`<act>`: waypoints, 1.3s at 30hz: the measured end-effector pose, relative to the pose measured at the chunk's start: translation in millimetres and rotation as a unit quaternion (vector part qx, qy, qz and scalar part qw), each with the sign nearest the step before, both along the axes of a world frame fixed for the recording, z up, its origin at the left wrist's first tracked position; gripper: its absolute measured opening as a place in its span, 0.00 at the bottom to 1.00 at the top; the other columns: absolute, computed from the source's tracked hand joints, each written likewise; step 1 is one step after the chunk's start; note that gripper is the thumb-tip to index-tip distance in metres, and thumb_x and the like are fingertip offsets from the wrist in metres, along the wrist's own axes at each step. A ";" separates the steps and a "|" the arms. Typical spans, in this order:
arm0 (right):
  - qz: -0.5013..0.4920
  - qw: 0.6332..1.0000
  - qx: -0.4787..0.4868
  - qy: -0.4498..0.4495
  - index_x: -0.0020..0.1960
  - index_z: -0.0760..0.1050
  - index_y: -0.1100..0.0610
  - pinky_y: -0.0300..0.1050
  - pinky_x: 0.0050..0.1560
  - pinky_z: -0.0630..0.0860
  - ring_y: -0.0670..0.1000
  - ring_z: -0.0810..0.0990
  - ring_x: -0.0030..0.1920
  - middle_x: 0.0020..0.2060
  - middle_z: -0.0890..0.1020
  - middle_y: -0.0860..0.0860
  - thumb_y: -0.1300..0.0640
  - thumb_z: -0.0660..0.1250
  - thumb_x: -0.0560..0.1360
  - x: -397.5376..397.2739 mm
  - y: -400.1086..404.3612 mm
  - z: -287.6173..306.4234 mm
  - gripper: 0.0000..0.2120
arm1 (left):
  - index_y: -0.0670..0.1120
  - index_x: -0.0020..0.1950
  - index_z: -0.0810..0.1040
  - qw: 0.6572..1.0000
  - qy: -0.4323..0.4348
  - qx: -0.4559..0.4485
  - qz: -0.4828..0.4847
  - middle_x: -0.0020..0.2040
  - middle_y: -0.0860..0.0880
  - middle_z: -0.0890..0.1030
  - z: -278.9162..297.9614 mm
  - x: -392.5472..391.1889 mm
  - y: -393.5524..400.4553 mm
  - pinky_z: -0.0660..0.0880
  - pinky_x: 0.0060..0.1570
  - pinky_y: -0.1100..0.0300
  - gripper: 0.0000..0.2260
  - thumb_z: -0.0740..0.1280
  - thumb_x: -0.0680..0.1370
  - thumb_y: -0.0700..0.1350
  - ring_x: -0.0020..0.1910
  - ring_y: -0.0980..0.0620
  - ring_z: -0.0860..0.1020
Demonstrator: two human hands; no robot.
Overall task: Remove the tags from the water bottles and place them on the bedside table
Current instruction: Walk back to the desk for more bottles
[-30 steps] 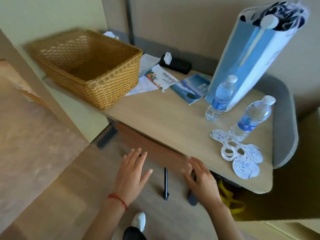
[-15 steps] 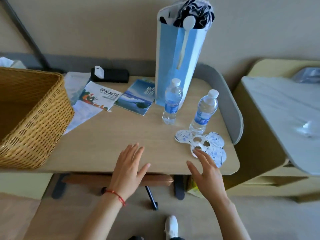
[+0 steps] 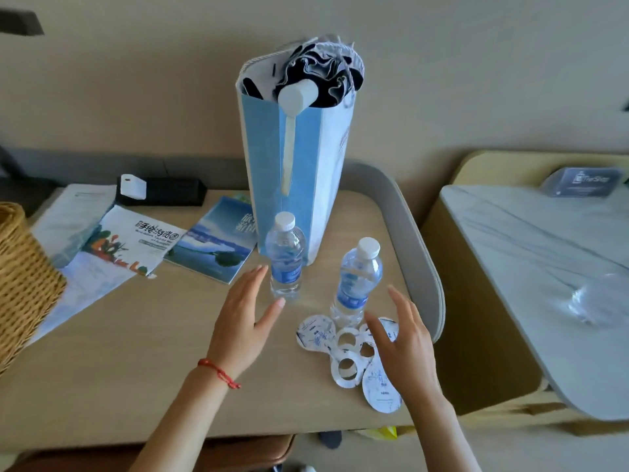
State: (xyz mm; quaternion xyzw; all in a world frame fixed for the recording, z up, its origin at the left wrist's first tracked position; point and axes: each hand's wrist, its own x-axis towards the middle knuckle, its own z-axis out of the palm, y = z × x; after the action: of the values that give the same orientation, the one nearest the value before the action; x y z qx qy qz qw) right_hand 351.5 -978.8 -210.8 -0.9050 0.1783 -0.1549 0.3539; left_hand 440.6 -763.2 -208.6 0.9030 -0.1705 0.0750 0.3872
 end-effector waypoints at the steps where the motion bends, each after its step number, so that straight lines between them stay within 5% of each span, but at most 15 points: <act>1: -0.007 1.000 0.000 0.000 0.71 0.61 0.49 0.37 0.51 0.68 0.41 0.73 0.54 0.70 0.68 0.47 0.43 0.63 0.74 5.7 -2.8 1.4 0.28 | 0.44 0.70 0.65 1.000 0.002 -0.021 0.008 0.70 0.47 0.68 1.7 5.4 -3.7 0.58 0.66 0.62 0.25 0.66 0.75 0.48 0.68 0.58 0.61; 6: 0.007 0.999 0.026 -0.019 0.71 0.60 0.49 0.40 0.56 0.68 0.48 0.69 0.66 0.69 0.69 0.47 0.42 0.63 0.73 35.9 -9.2 1.0 0.31 | 0.43 0.68 0.67 0.995 0.021 -0.090 0.048 0.67 0.46 0.72 7.0 32.2 -15.4 0.62 0.63 0.62 0.24 0.68 0.74 0.45 0.67 0.50 0.69; 13: 0.010 0.996 0.089 -0.028 0.70 0.60 0.47 0.39 0.55 0.68 0.45 0.72 0.60 0.65 0.73 0.47 0.48 0.70 0.70 62.0 -5.2 -4.6 0.33 | 0.45 0.68 0.67 0.985 0.086 -0.143 0.037 0.65 0.48 0.74 4.1 69.6 -28.8 0.66 0.57 0.65 0.26 0.70 0.72 0.46 0.62 0.56 0.70; 21: -0.009 0.985 0.165 -0.049 0.57 0.61 0.27 0.19 0.43 0.68 0.25 0.70 0.53 0.49 0.71 0.19 0.47 0.75 0.63 72.2 -4.7 -7.7 0.32 | 0.50 0.62 0.71 0.970 0.127 -0.207 0.017 0.58 0.51 0.77 -9.8 95.3 -35.8 0.72 0.53 0.65 0.27 0.76 0.66 0.45 0.57 0.54 0.74; 24: -0.021 0.981 0.183 -0.060 0.57 0.63 0.27 0.19 0.42 0.69 0.28 0.72 0.54 0.50 0.72 0.21 0.46 0.76 0.62 74.6 -5.3 -9.4 0.32 | 0.52 0.57 0.73 0.961 0.140 -0.237 0.021 0.55 0.52 0.78 -14.4 100.5 -36.0 0.71 0.50 0.71 0.26 0.77 0.63 0.43 0.57 0.54 0.76; 31: -0.039 0.977 0.191 -0.086 0.55 0.67 0.30 0.25 0.41 0.73 0.30 0.74 0.53 0.48 0.75 0.24 0.50 0.78 0.60 80.6 -3.3 -8.5 0.31 | 0.42 0.56 0.78 0.950 0.131 -0.280 0.036 0.51 0.44 0.82 -11.8 108.0 -32.1 0.76 0.53 0.53 0.24 0.78 0.62 0.40 0.53 0.47 0.79; 36: -0.030 0.965 0.241 -0.102 0.60 0.73 0.45 0.41 0.51 0.77 0.41 0.80 0.53 0.50 0.82 0.39 0.56 0.78 0.62 79.9 -2.1 -5.7 0.29 | 0.40 0.50 0.79 0.944 0.108 -0.313 0.005 0.43 0.48 0.83 -0.6 107.4 -16.9 0.75 0.44 0.71 0.17 0.76 0.63 0.36 0.43 0.61 0.80; 39: -0.007 0.958 0.260 -0.119 0.59 0.75 0.48 0.33 0.44 0.78 0.41 0.81 0.51 0.48 0.83 0.39 0.60 0.77 0.63 77.0 3.5 2.8 0.26 | 0.43 0.48 0.80 0.943 0.103 -0.316 -0.014 0.38 0.56 0.84 6.2 105.9 -8.3 0.74 0.40 0.73 0.16 0.77 0.62 0.42 0.40 0.63 0.80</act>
State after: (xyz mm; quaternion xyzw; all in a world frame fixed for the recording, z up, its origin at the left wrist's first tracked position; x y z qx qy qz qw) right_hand 428.5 -975.3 -208.0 -0.7555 0.1759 -0.2120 0.5945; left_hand 546.6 -771.6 -202.3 0.7345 -0.1096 0.0261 0.6692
